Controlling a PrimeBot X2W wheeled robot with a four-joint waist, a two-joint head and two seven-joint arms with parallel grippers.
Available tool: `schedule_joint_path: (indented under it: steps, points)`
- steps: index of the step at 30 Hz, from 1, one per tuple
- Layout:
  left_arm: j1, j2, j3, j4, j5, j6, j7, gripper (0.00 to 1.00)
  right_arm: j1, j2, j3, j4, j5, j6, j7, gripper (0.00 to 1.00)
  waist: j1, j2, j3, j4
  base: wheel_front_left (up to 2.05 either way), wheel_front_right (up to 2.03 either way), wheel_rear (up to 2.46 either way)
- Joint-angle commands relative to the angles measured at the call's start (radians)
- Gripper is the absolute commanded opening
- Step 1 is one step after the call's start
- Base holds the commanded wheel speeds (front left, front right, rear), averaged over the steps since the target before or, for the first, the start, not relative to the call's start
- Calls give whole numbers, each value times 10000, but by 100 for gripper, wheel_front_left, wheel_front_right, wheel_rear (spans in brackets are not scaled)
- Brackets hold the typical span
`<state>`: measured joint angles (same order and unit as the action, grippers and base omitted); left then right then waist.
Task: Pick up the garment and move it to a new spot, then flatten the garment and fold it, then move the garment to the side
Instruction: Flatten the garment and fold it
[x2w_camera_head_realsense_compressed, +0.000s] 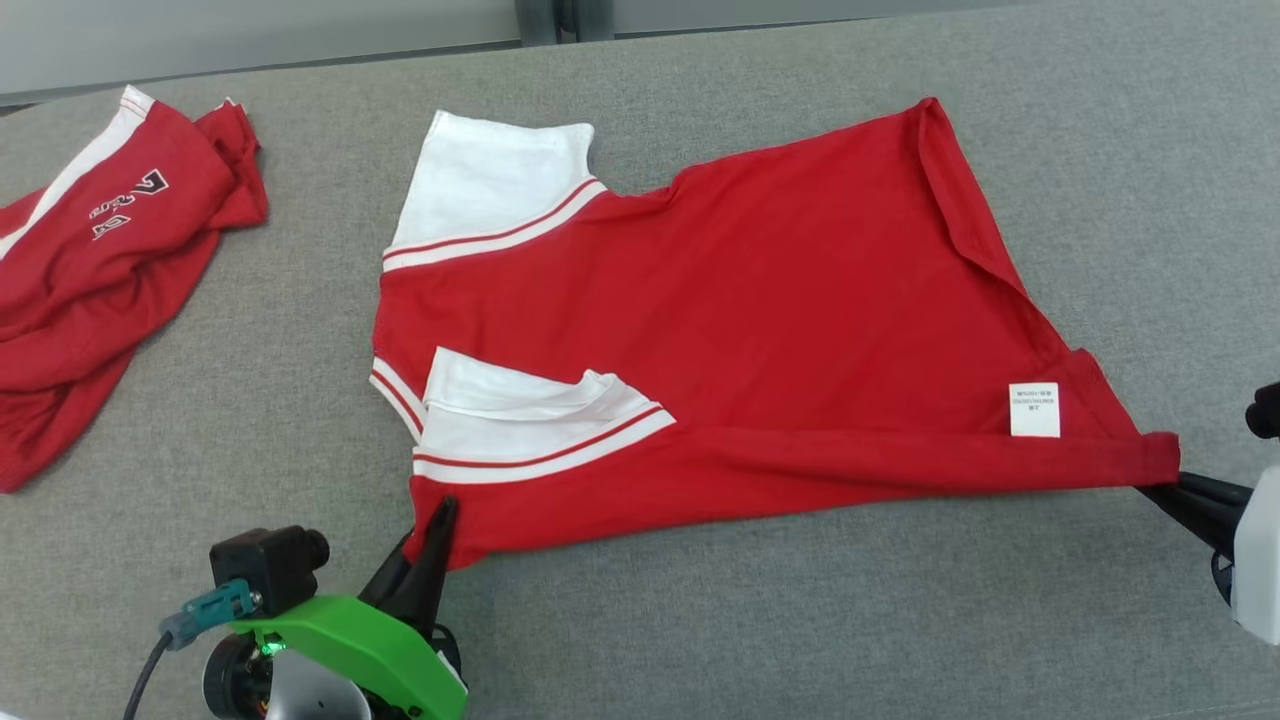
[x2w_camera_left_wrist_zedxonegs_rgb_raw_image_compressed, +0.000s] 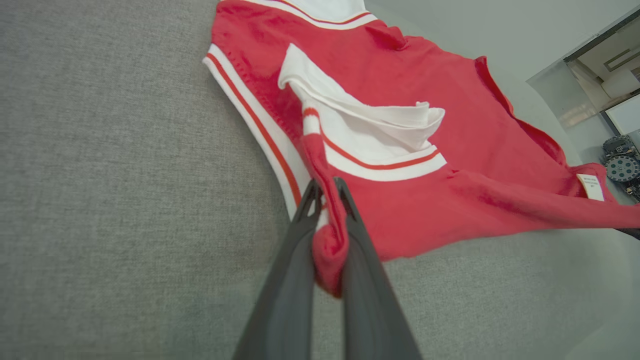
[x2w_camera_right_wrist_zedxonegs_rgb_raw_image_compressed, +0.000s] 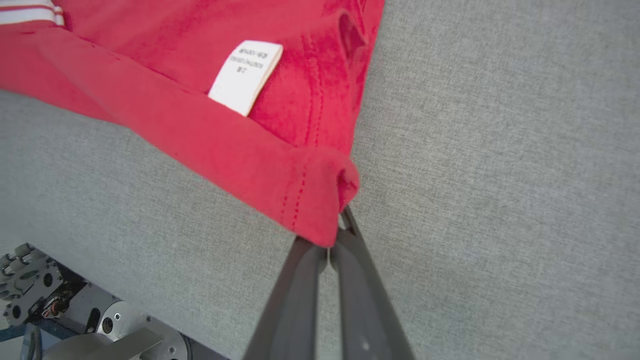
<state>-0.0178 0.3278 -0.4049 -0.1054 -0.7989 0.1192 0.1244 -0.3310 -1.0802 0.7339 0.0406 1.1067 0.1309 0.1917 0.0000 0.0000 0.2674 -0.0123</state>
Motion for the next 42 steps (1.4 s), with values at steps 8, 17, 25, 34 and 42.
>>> schedule_joint_path:
  steps: [8,17,25,34,42]
  points:
    - [702,189,-98,-638,-162,212,249,0,1087,-978,-667,-1085,1174,-3,144,0,0,0,-135,19,0,0,0]
    - [303,-5,-218,-373,-141,156,234,0,539,-846,-1170,-1043,1195,-3,1478,0,0,0,62,357,0,0,0]
    - [-7,-396,-381,351,36,60,-180,8,-146,391,-1104,403,748,-2,2986,0,0,0,-173,869,0,0,0]
    - [619,-663,-492,1237,-193,7,-557,100,177,1792,-1222,1700,-39,-2,2897,100,0,0,-1040,731,0,0,0]
    - [2081,-354,-129,1038,-96,382,-1424,100,1118,2193,-1872,2272,-832,-2,2108,100,0,0,-2379,234,0,0,0]
